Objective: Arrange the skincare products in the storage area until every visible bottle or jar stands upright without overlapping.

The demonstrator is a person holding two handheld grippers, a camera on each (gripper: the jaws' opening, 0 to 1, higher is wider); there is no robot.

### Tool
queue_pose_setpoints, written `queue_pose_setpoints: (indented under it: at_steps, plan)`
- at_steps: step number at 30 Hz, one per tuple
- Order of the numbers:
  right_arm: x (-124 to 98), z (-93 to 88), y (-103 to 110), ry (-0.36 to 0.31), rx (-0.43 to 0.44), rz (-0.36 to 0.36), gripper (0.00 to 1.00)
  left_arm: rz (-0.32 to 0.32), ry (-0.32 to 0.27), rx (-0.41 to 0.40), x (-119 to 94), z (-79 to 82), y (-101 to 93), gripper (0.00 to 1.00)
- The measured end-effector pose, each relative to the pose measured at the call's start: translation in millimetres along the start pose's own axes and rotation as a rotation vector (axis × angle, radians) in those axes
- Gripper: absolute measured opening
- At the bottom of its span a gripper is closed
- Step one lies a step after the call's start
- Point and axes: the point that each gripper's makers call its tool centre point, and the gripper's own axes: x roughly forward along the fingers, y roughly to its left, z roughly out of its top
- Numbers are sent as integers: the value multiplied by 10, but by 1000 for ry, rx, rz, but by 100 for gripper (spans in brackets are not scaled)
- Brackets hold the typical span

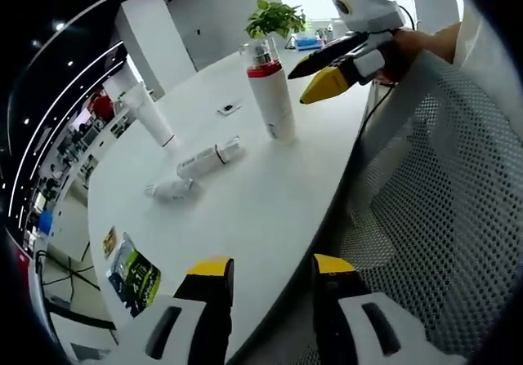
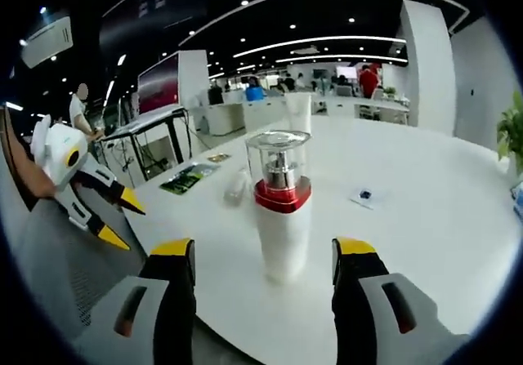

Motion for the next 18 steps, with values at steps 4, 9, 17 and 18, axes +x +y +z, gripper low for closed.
queue_pose_setpoints:
  at_steps: [4,9,17,18]
  plan:
    - [15,22,-20,6,-26,3,63,37,98,35,27,-244,132,31]
    - [52,22,-73,21,-38,2,62,46,21,-43,60,-100,150,31]
    - [216,128,-180,26,-24,5,49,42,31,-12,55,-133,111,29]
    - [247,136,-190,29,-21,6,48,44,33,-10,52,-138,113,29]
